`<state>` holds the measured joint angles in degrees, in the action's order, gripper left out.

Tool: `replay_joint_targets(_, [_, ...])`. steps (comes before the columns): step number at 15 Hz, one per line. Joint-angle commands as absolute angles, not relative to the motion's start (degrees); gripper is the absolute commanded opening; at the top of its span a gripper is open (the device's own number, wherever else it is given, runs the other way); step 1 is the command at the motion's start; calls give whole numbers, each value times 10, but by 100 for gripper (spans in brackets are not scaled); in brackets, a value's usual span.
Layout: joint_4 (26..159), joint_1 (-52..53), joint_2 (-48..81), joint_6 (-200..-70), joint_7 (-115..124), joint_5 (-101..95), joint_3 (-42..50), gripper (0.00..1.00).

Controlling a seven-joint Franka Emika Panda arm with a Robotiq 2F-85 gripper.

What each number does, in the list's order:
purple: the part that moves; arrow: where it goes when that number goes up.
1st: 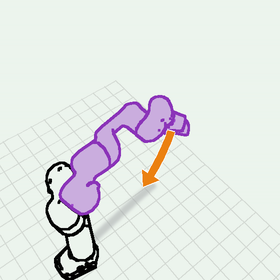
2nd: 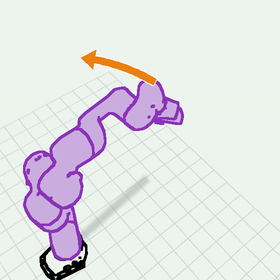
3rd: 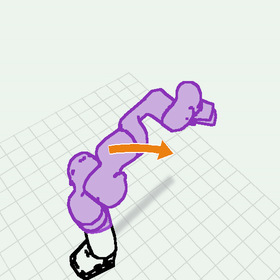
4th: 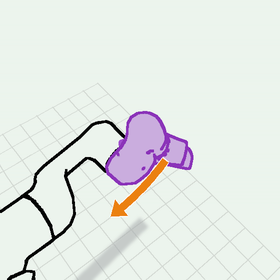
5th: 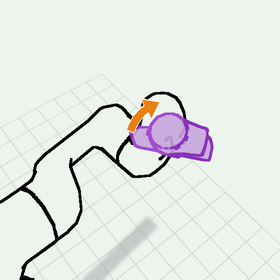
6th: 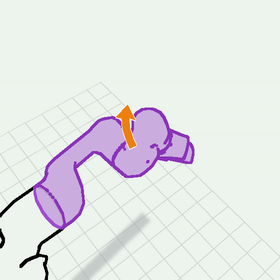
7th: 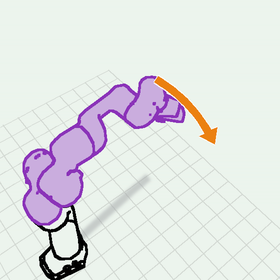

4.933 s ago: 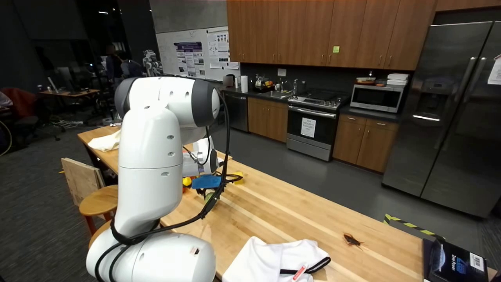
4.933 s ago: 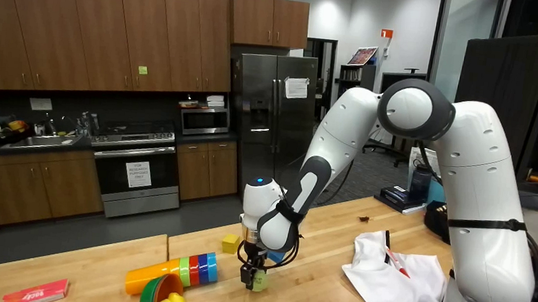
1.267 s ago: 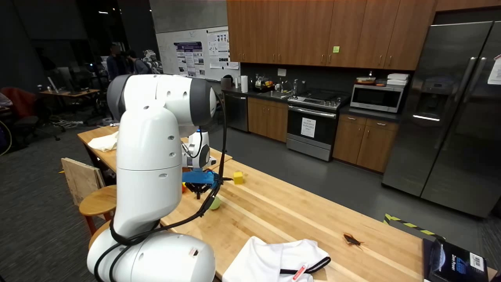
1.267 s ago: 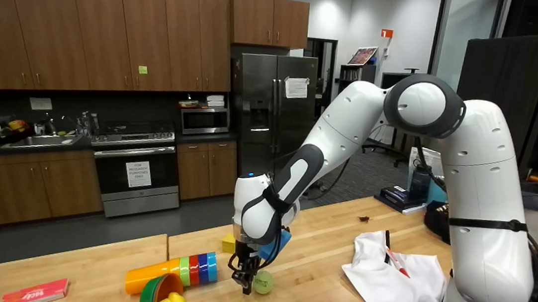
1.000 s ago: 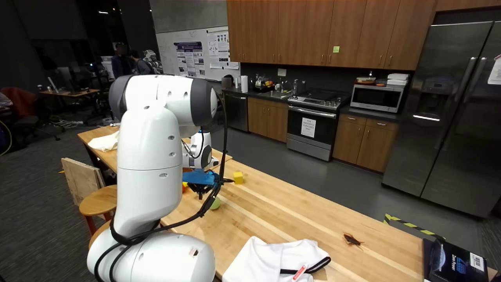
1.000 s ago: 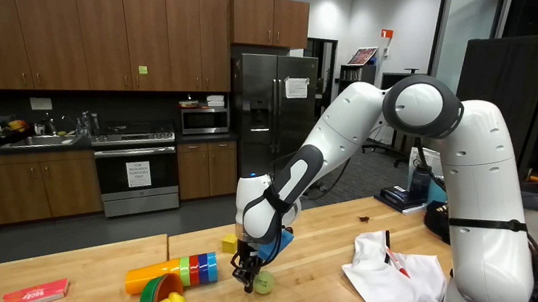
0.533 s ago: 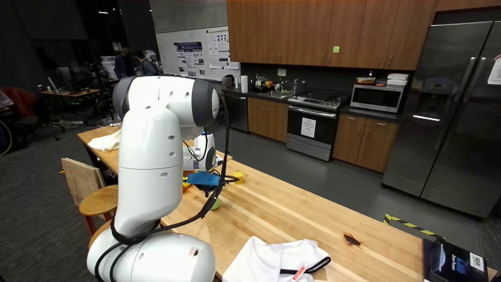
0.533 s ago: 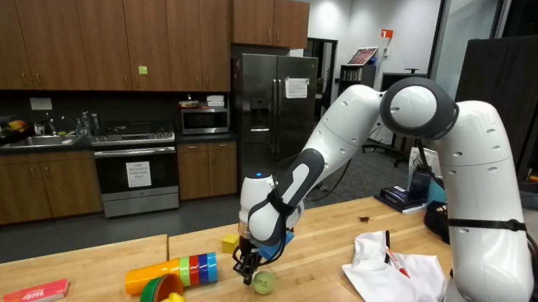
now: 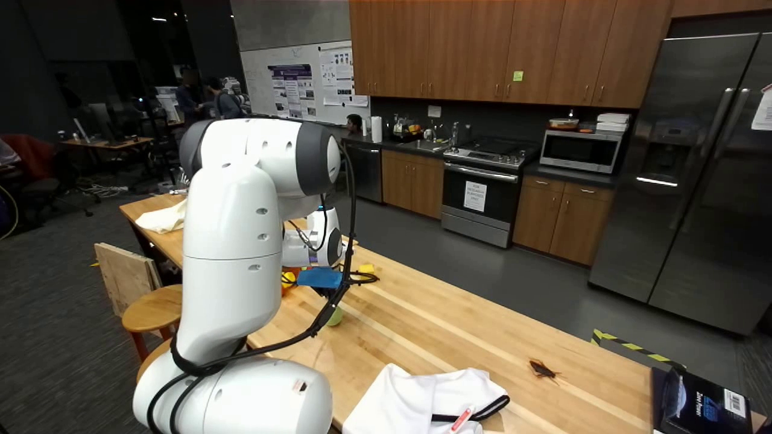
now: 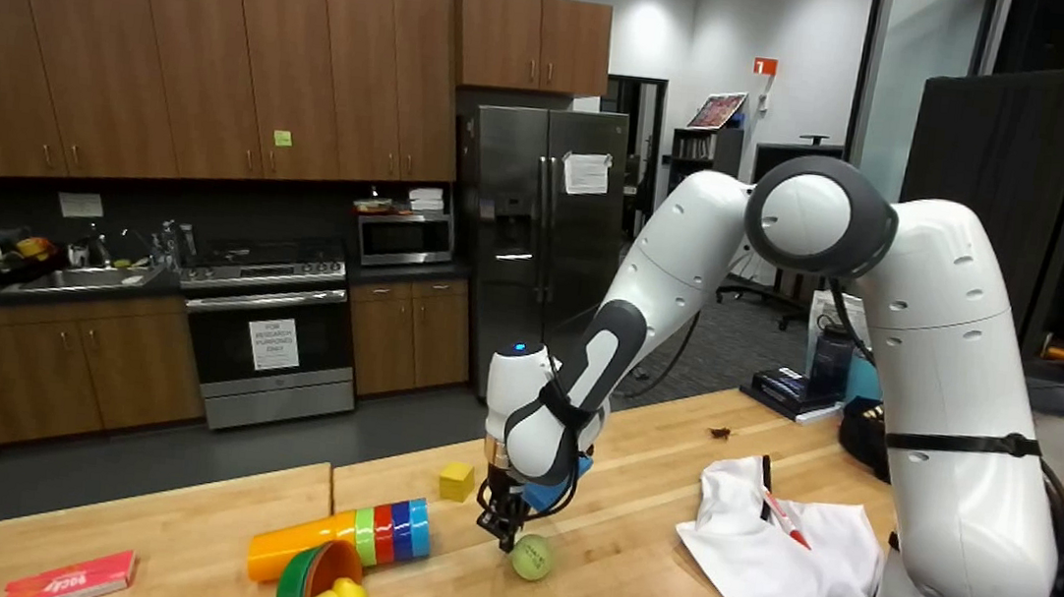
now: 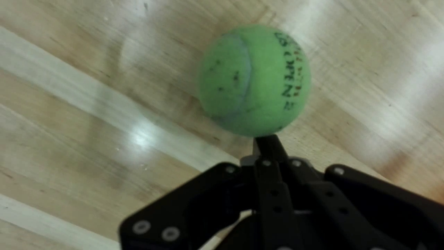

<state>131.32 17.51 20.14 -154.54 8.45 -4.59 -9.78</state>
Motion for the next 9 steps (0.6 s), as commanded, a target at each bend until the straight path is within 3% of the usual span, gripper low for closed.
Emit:
replay_joint_targets(1, [1323, 182, 186, -1543, 118, -66, -74, 0])
replay_joint_targets(9, [1287, 231, 192, -1553, 148, -148, -66, 0])
